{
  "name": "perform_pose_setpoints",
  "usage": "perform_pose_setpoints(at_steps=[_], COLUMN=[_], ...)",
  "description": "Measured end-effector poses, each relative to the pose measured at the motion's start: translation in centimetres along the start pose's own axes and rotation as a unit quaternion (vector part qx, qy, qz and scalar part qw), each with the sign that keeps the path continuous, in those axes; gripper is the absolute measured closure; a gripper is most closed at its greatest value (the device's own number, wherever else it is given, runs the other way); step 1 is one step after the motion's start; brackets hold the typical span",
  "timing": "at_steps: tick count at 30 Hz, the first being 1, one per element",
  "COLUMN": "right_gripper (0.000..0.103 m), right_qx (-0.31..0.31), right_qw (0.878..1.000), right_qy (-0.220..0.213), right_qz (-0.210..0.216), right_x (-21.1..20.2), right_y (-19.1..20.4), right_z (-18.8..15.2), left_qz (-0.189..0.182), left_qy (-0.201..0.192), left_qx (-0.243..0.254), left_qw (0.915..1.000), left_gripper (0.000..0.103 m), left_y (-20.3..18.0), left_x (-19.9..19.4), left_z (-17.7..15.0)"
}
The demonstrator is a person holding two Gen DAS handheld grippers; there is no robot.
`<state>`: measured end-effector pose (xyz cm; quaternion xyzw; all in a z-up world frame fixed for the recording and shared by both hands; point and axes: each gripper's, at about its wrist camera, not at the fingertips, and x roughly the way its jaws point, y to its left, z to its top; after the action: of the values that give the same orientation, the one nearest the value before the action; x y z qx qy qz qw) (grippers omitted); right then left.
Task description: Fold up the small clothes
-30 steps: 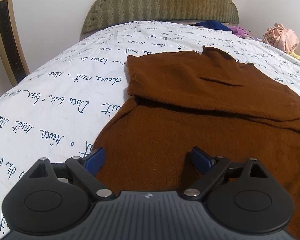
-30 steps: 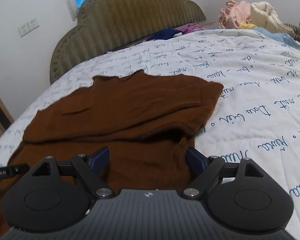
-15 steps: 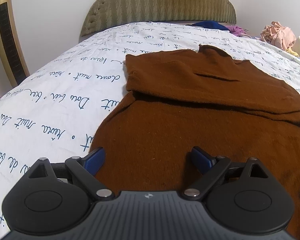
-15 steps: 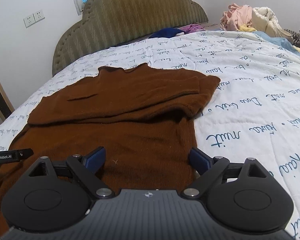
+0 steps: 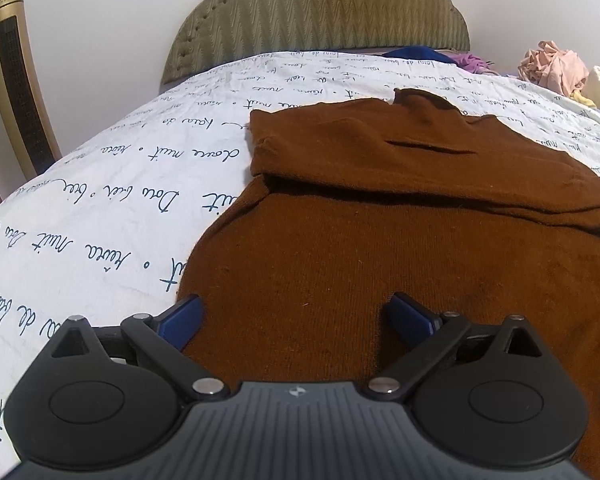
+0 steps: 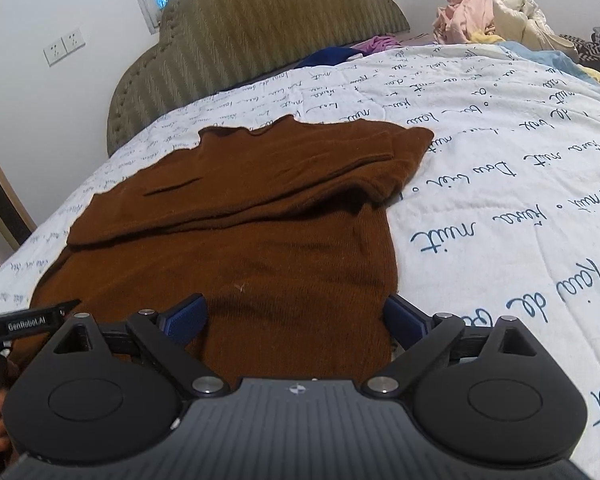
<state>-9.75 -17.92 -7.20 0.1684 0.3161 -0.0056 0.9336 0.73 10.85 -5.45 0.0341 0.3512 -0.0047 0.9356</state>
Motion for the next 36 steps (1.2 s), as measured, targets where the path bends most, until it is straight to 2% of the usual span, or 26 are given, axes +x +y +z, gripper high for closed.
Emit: perform_pose_setpoints(at_steps=[13, 17, 22, 25, 28, 30, 32, 34, 36], right_gripper=[0.008, 0.008, 0.008, 0.008, 0.008, 0.008, 0.008, 0.008, 0.008], right_qx=[-0.02, -0.022, -0.027, -0.028, -0.03, -0.03, -0.03, -0.03, -0.031], right_qw=[1.0, 1.0, 1.0, 1.0, 0.999, 0.999, 0.999, 0.999, 0.999], right_qy=[0.003, 0.005, 0.009, 0.01, 0.012, 0.012, 0.011, 0.011, 0.011], right_qz=[0.012, 0.012, 0.009, 0.009, 0.009, 0.009, 0.009, 0.01, 0.01], right_x=[-0.5, -0.8, -0.9, -1.0, -1.0, -1.0, -1.0, -1.0, -0.9], right_y=[0.1, -0.3, -0.6, -0.7, -0.7, -0.7, -0.6, -0.7, -0.6], right_z=[-0.6, -0.5, -0.5, -0.5, -0.4, -0.5, -0.4, -0.5, -0.6], left_qz=[0.011, 0.015, 0.025, 0.011, 0.004, 0.027, 0.068, 0.117, 0.142], left_qy=[0.002, 0.003, -0.009, -0.011, -0.016, -0.032, -0.05, -0.058, -0.065], left_qx=[-0.004, -0.034, -0.082, -0.133, -0.186, -0.211, -0.224, -0.207, -0.176], left_qw=[0.9999, 0.9993, 0.9962, 0.991, 0.9823, 0.9766, 0.9709, 0.9695, 0.9719], left_gripper=[0.001, 0.002, 0.002, 0.002, 0.002, 0.002, 0.002, 0.002, 0.002], left_y=[0.1, 1.5, 5.2, 8.5, 12.1, 14.4, 16.4, 17.9, 18.5], left_x=[-0.4, -1.8, -4.4, -6.2, -8.2, -9.8, -11.4, -12.7, -13.4], left_z=[0.1, 0.3, 0.6, 1.0, 1.5, 1.8, 2.4, 3.2, 3.8])
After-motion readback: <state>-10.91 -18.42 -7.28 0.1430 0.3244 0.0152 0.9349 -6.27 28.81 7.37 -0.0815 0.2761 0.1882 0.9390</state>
